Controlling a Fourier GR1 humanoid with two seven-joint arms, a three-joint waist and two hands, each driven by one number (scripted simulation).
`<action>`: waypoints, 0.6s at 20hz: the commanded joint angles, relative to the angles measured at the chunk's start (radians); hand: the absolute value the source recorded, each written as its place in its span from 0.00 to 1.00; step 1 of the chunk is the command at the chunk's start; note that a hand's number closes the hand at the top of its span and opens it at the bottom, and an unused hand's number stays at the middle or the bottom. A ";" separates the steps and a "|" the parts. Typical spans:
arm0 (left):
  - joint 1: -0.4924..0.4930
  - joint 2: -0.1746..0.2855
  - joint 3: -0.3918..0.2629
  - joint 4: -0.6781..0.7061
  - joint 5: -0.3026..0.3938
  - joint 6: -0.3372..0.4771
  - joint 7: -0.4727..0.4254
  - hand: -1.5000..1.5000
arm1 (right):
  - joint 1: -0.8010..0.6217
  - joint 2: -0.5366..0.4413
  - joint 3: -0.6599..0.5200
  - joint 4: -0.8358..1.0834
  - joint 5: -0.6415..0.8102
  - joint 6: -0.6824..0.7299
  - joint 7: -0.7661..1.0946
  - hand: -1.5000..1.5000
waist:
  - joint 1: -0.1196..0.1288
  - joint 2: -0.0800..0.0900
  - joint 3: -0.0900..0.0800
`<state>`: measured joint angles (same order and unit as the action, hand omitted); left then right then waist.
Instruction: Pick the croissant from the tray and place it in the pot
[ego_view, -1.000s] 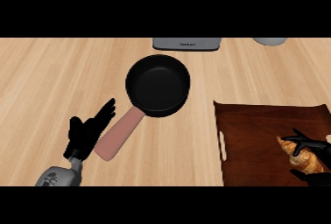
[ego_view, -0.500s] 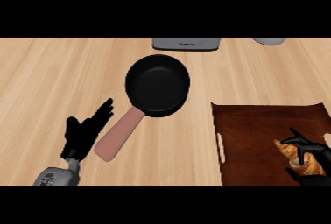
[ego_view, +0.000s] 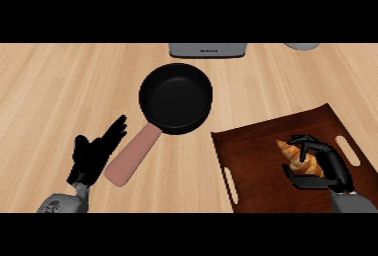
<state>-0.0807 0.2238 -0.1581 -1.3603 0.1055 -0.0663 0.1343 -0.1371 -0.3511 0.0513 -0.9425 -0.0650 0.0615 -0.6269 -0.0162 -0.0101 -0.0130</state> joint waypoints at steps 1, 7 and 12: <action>0.045 0.015 0.007 -0.055 0.019 -0.025 0.017 0.50 | 0.044 0.080 0.041 -0.246 0.037 -0.173 0.150 1.00 | 0.005 0.002 0.011; -0.016 0.005 0.032 -0.034 0.016 -0.019 0.044 0.50 | 0.124 0.027 0.123 -0.596 0.193 -0.300 0.391 1.00 | 0.000 0.004 0.011; -0.010 -0.021 0.020 -0.017 -0.010 -0.009 0.016 0.50 | 0.096 -0.009 0.175 -0.828 0.343 -0.343 0.627 1.00 | 0.005 0.006 0.011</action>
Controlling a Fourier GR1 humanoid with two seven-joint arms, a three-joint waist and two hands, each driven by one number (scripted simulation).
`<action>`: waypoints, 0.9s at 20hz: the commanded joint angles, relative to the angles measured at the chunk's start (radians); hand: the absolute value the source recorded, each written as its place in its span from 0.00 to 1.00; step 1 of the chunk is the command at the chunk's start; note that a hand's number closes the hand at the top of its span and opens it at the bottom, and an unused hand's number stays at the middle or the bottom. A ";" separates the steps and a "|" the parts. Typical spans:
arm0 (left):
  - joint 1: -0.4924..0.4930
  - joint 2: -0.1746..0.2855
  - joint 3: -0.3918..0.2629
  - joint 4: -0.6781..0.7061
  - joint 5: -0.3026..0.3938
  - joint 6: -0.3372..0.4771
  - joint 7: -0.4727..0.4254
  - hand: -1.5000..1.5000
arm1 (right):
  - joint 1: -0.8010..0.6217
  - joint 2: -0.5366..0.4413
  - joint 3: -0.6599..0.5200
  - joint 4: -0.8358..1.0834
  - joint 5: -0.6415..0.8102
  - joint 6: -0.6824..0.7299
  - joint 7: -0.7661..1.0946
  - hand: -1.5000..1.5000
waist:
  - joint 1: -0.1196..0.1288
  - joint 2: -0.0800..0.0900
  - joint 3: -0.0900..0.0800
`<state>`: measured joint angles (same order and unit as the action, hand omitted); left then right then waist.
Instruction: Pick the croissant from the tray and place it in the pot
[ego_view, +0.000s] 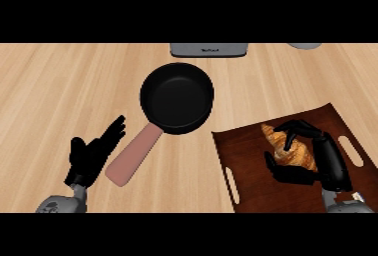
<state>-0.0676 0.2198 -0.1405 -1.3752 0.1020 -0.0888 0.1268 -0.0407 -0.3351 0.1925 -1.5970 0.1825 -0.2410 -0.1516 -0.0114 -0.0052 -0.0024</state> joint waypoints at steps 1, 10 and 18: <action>-0.005 0.011 0.013 -0.001 -0.015 -0.008 -0.007 0.50 | -0.069 -0.029 0.016 -0.112 0.128 -0.035 0.184 1.00 | 0.010 0.003 0.001; 0.030 -0.032 -0.015 -0.079 -0.036 0.023 0.057 0.50 | -0.351 0.004 0.110 -0.308 0.350 0.113 0.703 1.00 | 0.025 0.002 0.001; -0.039 -0.053 -0.004 0.025 -0.052 -0.007 0.004 0.50 | -0.747 0.136 0.108 0.030 0.394 0.264 0.847 1.00 | 0.026 0.007 0.002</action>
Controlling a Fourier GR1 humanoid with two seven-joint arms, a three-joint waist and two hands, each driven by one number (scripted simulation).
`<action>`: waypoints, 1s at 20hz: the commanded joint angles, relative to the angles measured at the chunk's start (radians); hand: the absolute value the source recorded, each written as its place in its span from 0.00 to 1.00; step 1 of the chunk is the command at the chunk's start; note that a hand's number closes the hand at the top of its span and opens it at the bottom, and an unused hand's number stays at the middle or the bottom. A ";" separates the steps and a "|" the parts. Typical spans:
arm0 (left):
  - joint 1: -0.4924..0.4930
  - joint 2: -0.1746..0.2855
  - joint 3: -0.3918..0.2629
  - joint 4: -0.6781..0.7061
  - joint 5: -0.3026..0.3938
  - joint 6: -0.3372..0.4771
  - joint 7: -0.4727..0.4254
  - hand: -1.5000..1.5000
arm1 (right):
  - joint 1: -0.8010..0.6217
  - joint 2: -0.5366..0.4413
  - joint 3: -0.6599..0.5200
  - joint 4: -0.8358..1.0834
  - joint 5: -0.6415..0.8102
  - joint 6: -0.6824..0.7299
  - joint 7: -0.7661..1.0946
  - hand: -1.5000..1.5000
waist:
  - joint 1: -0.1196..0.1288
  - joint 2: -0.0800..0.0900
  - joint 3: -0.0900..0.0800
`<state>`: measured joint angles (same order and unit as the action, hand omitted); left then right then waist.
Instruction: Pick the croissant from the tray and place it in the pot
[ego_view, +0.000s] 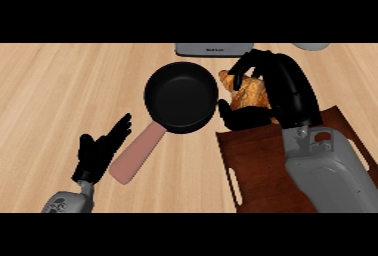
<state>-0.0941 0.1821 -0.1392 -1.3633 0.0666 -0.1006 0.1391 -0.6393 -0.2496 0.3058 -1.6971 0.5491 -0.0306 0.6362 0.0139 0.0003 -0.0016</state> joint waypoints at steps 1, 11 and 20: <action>0.001 0.024 0.014 0.006 0.019 -0.049 -0.011 0.50 | -0.224 0.085 0.019 0.194 0.048 0.064 0.107 1.00 | 0.014 0.003 0.000; -0.039 -0.002 0.027 0.055 0.000 -0.033 -0.020 0.50 | -0.427 0.175 0.102 0.664 0.238 0.086 0.038 1.00 | 0.016 0.008 0.000; -0.052 -0.019 0.000 0.027 -0.023 -0.022 0.023 0.50 | -0.564 0.248 0.084 1.007 0.146 0.309 0.145 1.00 | 0.045 0.010 0.000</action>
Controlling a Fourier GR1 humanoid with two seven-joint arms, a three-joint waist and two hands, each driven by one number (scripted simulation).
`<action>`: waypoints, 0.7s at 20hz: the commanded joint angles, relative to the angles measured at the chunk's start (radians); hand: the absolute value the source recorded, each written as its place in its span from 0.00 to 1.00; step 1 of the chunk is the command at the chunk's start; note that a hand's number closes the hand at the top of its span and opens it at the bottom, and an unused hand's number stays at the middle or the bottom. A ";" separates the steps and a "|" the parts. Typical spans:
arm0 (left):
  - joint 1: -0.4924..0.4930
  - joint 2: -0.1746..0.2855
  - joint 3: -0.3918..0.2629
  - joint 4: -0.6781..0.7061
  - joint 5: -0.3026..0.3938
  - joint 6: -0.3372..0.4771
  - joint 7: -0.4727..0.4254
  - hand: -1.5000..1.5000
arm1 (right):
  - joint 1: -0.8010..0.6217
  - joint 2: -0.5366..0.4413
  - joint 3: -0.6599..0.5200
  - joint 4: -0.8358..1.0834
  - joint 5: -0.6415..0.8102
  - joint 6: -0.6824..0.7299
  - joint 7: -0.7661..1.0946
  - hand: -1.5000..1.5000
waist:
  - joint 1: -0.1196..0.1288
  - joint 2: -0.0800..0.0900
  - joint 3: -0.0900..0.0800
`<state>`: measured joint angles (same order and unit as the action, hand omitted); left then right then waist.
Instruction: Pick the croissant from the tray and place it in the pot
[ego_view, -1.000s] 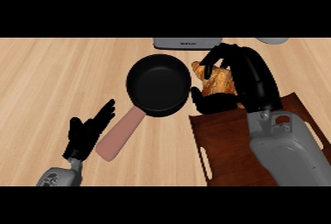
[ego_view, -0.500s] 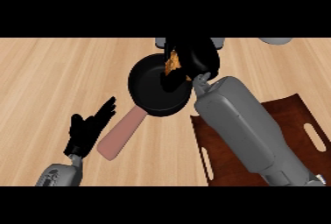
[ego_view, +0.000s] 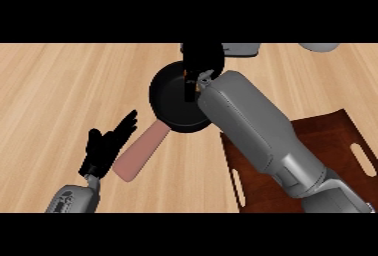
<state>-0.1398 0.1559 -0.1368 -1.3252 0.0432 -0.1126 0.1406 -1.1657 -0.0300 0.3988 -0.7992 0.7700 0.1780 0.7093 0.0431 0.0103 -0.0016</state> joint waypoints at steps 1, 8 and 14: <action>0.035 -0.001 -0.010 -0.012 -0.002 -0.010 -0.018 0.50 | -0.028 0.029 -0.006 0.142 -0.091 0.099 0.104 1.00 | 0.025 0.002 0.000; 0.028 0.009 -0.009 -0.062 -0.007 -0.018 0.018 0.50 | -0.050 0.030 0.033 0.241 -0.235 -0.042 0.041 0.00 | 0.025 0.002 0.001; 0.006 -0.010 -0.017 -0.038 -0.010 -0.010 0.024 0.50 | -0.026 0.030 -0.103 0.091 -0.321 -0.427 -0.116 0.00 | 0.036 0.008 0.003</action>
<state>-0.1449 0.1467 -0.1535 -1.3628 0.0365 -0.1254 0.1684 -1.1987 -0.0010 0.3576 -0.6511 0.5086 -0.0685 0.6720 0.0792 0.0191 0.0005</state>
